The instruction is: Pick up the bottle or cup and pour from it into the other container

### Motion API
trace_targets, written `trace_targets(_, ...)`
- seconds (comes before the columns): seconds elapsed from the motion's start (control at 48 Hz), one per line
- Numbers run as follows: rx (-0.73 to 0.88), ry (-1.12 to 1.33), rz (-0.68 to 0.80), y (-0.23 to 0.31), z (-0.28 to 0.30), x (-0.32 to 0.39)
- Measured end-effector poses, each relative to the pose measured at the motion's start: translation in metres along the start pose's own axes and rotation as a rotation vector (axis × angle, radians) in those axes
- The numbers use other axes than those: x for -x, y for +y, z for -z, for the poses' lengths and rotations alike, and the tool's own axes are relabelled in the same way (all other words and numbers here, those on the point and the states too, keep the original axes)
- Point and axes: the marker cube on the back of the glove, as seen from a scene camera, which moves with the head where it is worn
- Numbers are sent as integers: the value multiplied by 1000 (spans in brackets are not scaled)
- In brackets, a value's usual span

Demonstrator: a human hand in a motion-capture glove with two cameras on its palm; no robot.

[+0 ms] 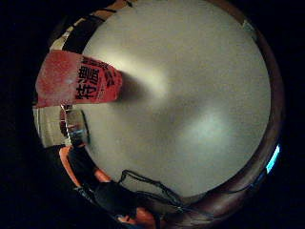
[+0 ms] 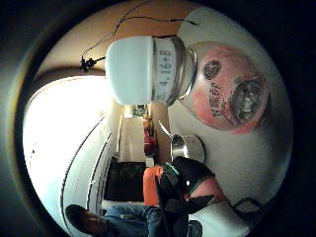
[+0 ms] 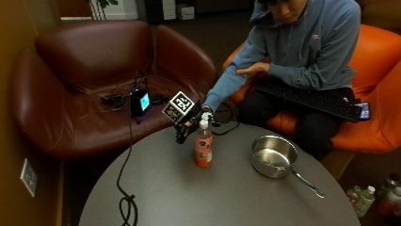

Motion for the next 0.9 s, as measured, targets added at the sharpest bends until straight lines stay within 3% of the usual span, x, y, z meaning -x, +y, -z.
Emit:
trace_targets(0.042,9,-6,83,-5,-2,-1)
trace_targets(0.229,24,-52,126,-14,-14,7)
trace_targets(0.708,20,-126,157,-31,-32,28)
trace_targets(0.896,-78,-255,149,-46,-37,49)
